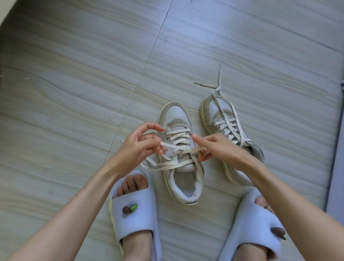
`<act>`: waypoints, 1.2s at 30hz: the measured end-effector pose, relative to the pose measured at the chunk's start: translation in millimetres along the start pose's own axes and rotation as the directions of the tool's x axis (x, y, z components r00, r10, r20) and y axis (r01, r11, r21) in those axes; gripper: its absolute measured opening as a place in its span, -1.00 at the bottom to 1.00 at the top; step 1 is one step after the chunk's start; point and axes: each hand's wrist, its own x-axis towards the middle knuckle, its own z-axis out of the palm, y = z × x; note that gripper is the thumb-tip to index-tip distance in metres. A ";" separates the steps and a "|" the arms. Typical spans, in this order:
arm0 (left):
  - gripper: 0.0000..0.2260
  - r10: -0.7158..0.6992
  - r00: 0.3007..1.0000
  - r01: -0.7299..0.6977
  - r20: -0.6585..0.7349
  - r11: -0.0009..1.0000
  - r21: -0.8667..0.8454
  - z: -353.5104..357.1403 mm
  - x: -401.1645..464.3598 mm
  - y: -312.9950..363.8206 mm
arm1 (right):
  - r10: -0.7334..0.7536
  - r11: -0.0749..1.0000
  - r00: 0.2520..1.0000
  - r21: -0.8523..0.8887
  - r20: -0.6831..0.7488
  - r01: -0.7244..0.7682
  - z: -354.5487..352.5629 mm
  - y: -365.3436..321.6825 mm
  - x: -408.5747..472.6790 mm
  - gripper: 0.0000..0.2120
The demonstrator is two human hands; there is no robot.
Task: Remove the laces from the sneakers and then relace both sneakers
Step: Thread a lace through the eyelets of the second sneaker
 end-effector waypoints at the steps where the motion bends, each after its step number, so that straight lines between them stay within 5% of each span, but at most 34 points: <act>1: -0.78 -0.008 1.000 0.008 -0.022 1.000 -0.001 1.5 -1.4 -3.4 | 0.018 0.999 1.000 0.044 0.006 -0.018 0.2 3.6 -0.7 -0.49; 6: -0.79 -0.037 0.996 0.059 -0.076 0.951 0.302 -7.9 -2.5 -2.1 | -0.011 0.975 0.999 0.223 0.051 -0.001 10.3 11.1 -10.0 -0.51; 11: -0.82 0.002 1.000 0.000 -0.026 0.999 0.047 -8.5 1.1 13.0 | -0.157 0.907 0.988 0.395 -0.003 0.145 8.2 10.5 -16.9 -0.61; 15: -0.82 0.004 0.999 0.015 -0.050 0.929 0.371 -1.2 3.5 16.2 | -0.167 0.981 0.983 0.083 -0.077 0.173 2.1 2.3 -17.7 -0.57; 19: -0.84 0.004 0.997 0.029 -0.072 0.893 0.449 -4.3 2.1 25.5 | -0.251 0.942 0.962 -0.255 -0.110 0.217 -11.8 -10.5 -18.9 -0.53; 24: -0.86 0.014 0.999 0.001 -0.036 0.921 0.389 4.5 -2.2 27.6 | -0.254 0.967 0.967 -0.004 -0.027 0.254 -17.5 -19.2 -21.6 -0.59; 29: -0.87 -0.010 0.998 0.031 -0.054 0.910 0.414 9.3 -3.2 23.9 | -0.271 0.962 0.958 -0.072 -0.094 0.265 -22.0 -7.6 -13.7 -0.58; 36: -0.83 -0.242 0.954 0.295 -0.179 0.870 0.394 12.4 4.2 16.0 | -0.204 0.977 0.974 -0.087 -0.096 0.196 -15.3 -0.3 -10.4 -0.58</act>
